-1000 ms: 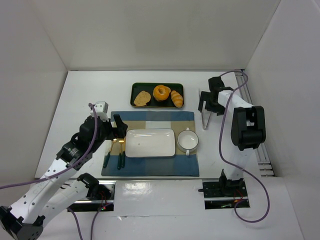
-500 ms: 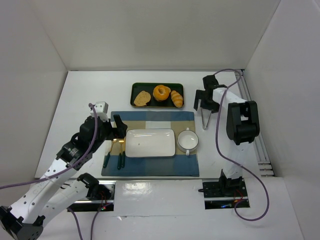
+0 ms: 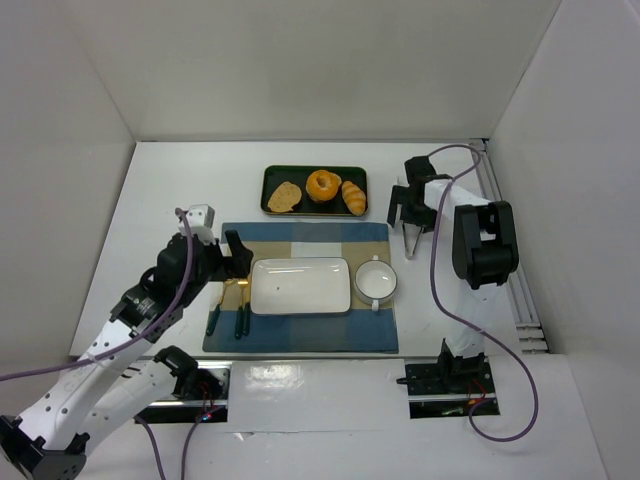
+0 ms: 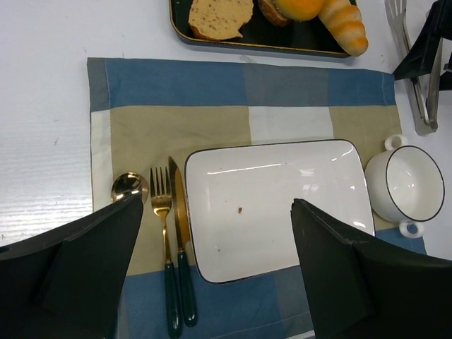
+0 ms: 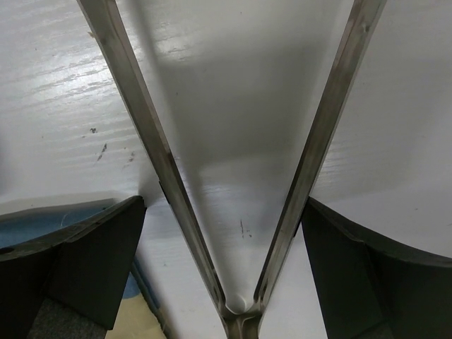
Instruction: Place the bread
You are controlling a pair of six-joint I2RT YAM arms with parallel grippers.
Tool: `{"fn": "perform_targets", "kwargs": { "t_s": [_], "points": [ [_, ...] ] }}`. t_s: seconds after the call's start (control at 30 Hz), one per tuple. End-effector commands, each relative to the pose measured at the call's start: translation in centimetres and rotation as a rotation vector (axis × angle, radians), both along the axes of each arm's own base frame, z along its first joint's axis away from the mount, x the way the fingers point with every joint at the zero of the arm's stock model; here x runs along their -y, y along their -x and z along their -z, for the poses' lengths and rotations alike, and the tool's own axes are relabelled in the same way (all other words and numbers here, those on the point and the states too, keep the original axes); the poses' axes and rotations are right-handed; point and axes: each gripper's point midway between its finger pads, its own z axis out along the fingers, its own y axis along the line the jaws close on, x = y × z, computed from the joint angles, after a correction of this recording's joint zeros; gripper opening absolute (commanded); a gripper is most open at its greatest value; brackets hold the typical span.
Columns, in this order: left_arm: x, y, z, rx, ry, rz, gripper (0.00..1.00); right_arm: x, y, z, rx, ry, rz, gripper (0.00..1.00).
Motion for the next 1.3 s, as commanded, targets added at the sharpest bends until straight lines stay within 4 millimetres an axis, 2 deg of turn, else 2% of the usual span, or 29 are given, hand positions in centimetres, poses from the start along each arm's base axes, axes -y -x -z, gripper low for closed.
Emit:
{"fn": "perform_targets", "kwargs": {
  "t_s": [0.0,0.17,0.37,0.57,0.63,0.7,1.07,1.27],
  "points": [
    [-0.4,0.2,-0.4,0.011,0.015,-0.018,1.0,-0.5,-0.3,0.8,0.022,-0.02,0.017,0.98],
    [-0.8,0.5,-0.4,0.011,0.011,-0.026,1.0,-0.7,-0.3,1.0,0.023,-0.033,0.022,0.96],
    [-1.2,1.0,-0.3,0.005,0.003,-0.034,1.0,-1.0,-0.9,1.4,0.021,-0.045,0.026,0.96],
    [-1.7,1.6,-0.3,0.004,-0.003,-0.043,1.0,-1.0,-1.7,1.4,0.033,-0.064,0.029,0.92],
    [-1.8,1.7,-0.1,-0.004,-0.008,-0.043,1.0,-0.6,-2.0,1.5,0.033,-0.064,0.038,0.9],
    [-1.9,1.9,-0.1,-0.004,-0.008,-0.043,1.0,-1.0,-1.9,1.6,0.03,-0.086,0.028,0.88],
    [-2.5,2.3,0.1,-0.01,-0.021,-0.059,1.0,-0.9,-2.0,1.7,0.044,-0.157,0.056,0.67],
    [-2.6,2.5,0.1,-0.01,-0.021,-0.059,1.0,-0.8,-2.5,-0.3,0.096,-0.158,0.065,0.64]
  ]
}}
